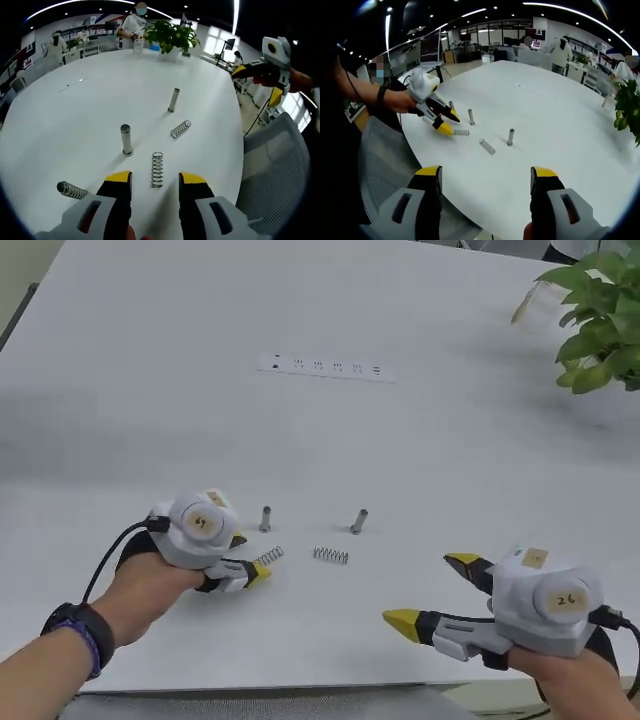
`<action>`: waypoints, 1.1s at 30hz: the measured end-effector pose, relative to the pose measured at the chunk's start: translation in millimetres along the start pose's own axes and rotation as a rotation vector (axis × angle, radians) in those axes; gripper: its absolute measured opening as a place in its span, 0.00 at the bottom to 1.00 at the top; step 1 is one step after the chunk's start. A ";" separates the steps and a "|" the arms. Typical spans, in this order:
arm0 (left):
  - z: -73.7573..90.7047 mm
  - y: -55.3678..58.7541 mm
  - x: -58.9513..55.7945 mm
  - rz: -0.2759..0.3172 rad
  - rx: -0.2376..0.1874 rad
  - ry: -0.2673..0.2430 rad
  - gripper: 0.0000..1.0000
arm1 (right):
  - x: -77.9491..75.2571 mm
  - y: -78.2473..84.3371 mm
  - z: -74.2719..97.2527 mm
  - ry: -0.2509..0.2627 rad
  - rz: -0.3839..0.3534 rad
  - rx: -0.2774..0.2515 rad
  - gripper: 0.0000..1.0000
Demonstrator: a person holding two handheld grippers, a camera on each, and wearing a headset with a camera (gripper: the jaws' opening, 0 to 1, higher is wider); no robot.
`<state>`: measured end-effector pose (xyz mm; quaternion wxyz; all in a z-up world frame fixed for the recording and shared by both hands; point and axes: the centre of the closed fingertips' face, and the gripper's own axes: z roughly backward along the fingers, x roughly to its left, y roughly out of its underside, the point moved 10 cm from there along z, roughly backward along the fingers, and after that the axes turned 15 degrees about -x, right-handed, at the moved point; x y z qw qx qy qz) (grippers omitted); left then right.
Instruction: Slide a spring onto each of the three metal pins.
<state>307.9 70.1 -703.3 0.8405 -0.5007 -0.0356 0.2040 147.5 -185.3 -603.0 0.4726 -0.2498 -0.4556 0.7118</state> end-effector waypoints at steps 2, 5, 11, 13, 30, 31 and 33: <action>-2.0 3.3 -0.3 0.005 0.007 0.001 0.29 | 0.6 0.3 -0.2 0.000 -0.001 0.000 0.71; -2.9 6.1 0.2 0.009 0.010 -0.008 0.25 | 2.0 1.7 0.0 -0.003 0.000 0.002 0.70; -5.4 11.6 -0.7 0.021 0.017 -0.017 0.20 | 1.4 2.3 2.5 0.002 -0.004 0.002 0.70; -7.2 12.8 -1.2 0.014 0.021 -0.020 0.18 | 0.3 3.0 3.0 0.004 0.000 0.006 0.70; -1.6 11.2 -3.3 -0.035 0.024 -0.042 0.03 | 5.0 5.4 0.8 -0.003 -0.001 0.009 0.69; 0.3 10.8 -3.5 -0.032 0.021 -0.042 0.03 | 5.0 5.5 0.7 -0.003 -0.002 0.009 0.69; 3.5 9.5 -5.4 -0.029 0.014 -0.040 0.03 | 5.4 5.6 0.5 -0.003 -0.003 0.008 0.69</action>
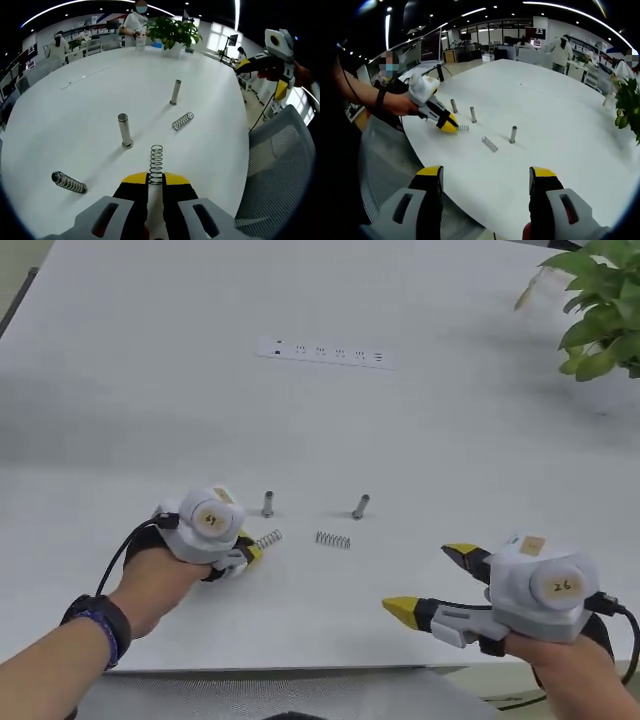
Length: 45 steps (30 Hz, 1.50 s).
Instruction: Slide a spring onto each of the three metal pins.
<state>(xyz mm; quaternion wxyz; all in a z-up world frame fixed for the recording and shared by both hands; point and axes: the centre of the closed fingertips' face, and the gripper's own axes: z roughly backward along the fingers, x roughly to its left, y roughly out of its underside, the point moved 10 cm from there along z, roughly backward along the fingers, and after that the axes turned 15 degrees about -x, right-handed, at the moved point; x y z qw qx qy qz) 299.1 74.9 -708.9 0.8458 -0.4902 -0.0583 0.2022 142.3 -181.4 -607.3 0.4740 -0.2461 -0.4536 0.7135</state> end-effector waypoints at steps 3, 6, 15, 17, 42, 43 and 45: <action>6.5 -2.2 -2.2 -0.001 -0.012 0.000 0.03 | 0.9 0.3 -0.8 -0.003 -0.002 -0.001 0.69; 12.5 -3.8 -3.7 -0.002 -0.024 -0.002 0.03 | 2.6 -0.1 -1.7 -0.009 -0.001 0.000 0.68; 34.3 -3.7 -6.4 0.001 -0.046 -0.012 0.03 | 8.4 -3.2 -9.3 -0.036 0.006 -0.003 0.68; 37.7 -3.8 -6.3 0.003 -0.050 -0.015 0.03 | 10.0 -4.4 -10.8 -0.042 0.006 -0.005 0.68; 88.3 -19.4 -7.8 -0.033 -0.112 -0.046 0.03 | 10.7 -14.2 -23.8 -0.108 0.029 -0.013 0.66; 89.7 -19.7 -7.6 -0.033 -0.114 -0.045 0.03 | 10.5 -14.5 -24.3 -0.108 0.031 -0.012 0.65; 94.0 -21.4 -8.1 -0.045 -0.114 -0.045 0.02 | 10.4 -15.0 -25.5 -0.115 0.031 -0.012 0.65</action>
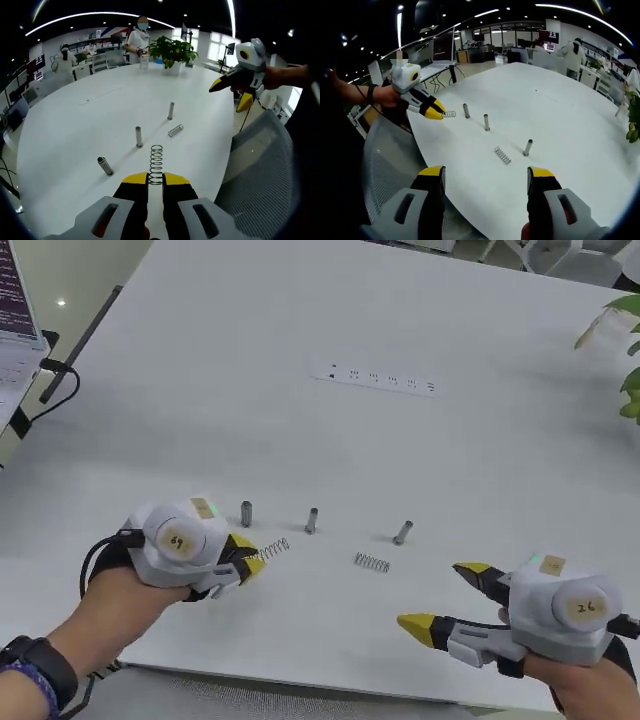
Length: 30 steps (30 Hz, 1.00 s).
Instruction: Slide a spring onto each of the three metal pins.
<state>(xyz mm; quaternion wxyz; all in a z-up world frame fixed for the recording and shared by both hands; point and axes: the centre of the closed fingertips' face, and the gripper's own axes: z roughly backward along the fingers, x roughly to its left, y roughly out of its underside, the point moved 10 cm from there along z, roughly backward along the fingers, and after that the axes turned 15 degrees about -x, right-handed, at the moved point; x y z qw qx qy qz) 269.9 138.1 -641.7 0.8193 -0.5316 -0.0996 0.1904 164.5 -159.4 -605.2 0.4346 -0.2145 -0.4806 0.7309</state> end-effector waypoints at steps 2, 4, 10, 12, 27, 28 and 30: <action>5.2 -2.3 -0.2 -0.001 -0.009 -0.005 0.02 | 0.2 -0.1 -1.1 -0.006 0.004 0.003 0.65; 9.3 -3.8 -0.8 -0.003 -0.015 -0.009 0.02 | 0.9 -0.7 -1.6 -0.011 0.005 0.003 0.65; 20.9 -7.3 -1.2 -0.020 -0.023 -0.016 0.02 | 1.8 -0.9 -3.9 -0.022 0.007 0.002 0.65; 24.5 -9.1 -1.6 -0.026 -0.024 -0.017 0.02 | 2.4 -1.5 -4.4 -0.026 0.008 0.001 0.65; 36.4 -24.1 -8.6 -0.075 -0.041 0.005 0.02 | 6.9 -6.0 -7.5 -0.070 0.026 -0.012 0.62; 36.4 -25.1 -9.3 -0.078 -0.042 0.008 0.02 | 6.9 -6.3 -7.6 -0.071 0.026 -0.013 0.62; 35.9 -27.5 -10.9 -0.085 -0.044 0.014 0.02 | 7.5 -7.3 -7.6 -0.074 0.026 -0.015 0.61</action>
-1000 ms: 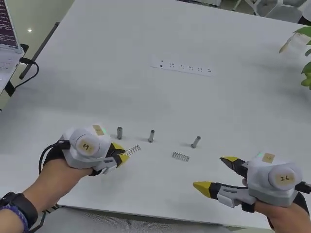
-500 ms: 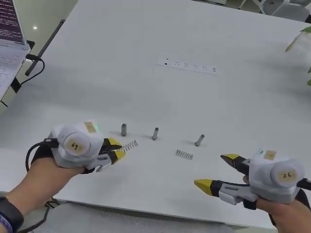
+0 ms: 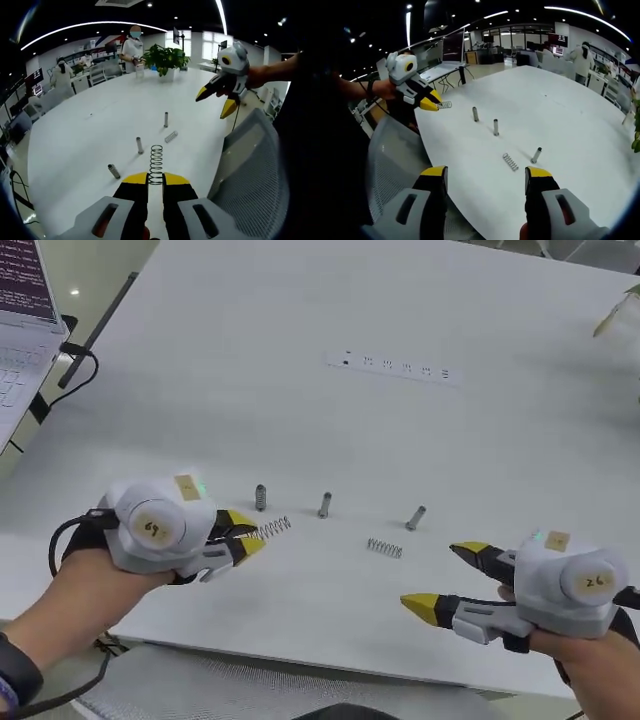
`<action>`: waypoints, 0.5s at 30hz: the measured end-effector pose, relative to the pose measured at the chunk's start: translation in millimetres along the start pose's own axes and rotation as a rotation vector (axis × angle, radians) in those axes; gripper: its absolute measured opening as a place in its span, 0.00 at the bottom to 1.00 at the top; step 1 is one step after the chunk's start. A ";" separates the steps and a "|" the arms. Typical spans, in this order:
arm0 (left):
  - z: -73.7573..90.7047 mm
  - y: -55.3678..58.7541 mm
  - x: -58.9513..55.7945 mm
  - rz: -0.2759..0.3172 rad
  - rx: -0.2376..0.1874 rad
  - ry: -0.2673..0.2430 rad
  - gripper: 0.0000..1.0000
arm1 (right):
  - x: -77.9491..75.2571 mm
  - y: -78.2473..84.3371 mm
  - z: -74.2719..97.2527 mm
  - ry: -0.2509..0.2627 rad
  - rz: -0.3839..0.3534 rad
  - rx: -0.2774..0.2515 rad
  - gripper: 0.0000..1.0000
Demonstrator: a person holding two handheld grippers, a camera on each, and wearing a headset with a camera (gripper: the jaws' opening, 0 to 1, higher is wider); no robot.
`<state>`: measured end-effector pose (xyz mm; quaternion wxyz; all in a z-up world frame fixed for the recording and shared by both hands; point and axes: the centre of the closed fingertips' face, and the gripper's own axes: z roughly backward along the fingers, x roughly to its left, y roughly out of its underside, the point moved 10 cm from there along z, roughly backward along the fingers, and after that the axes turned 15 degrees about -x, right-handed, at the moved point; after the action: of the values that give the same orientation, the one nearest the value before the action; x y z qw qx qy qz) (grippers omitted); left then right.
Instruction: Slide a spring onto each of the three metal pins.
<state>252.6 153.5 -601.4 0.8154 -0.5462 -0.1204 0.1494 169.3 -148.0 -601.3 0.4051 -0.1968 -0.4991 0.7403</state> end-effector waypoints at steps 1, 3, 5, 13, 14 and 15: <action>-0.4 -1.7 -0.9 -0.004 -0.002 0.006 0.02 | 0.3 -0.3 0.0 -0.002 0.001 -0.001 0.61; -1.4 -4.8 -2.5 -0.012 -0.006 0.015 0.02 | 1.1 -1.0 -0.3 -0.008 0.004 -0.001 0.61; -2.5 -8.3 -4.4 -0.016 -0.015 0.028 0.02 | 1.9 -1.7 -1.0 -0.014 0.006 -0.002 0.60; -8.8 -17.5 -10.8 -0.040 -0.027 0.065 0.02 | 5.6 -6.1 -5.9 -0.040 0.019 -0.007 0.58; -9.3 -18.2 -11.3 -0.043 -0.027 0.069 0.02 | 5.8 -6.4 -7.1 -0.045 0.022 -0.005 0.58; -10.2 -19.2 -12.2 -0.048 -0.026 0.077 0.02 | 5.7 -6.6 -8.0 -0.049 0.024 -0.005 0.58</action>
<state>247.2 133.3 -587.9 0.8156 -0.5590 -0.1041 0.1072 174.1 -137.6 -598.2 0.3835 -0.1856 -0.5083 0.7484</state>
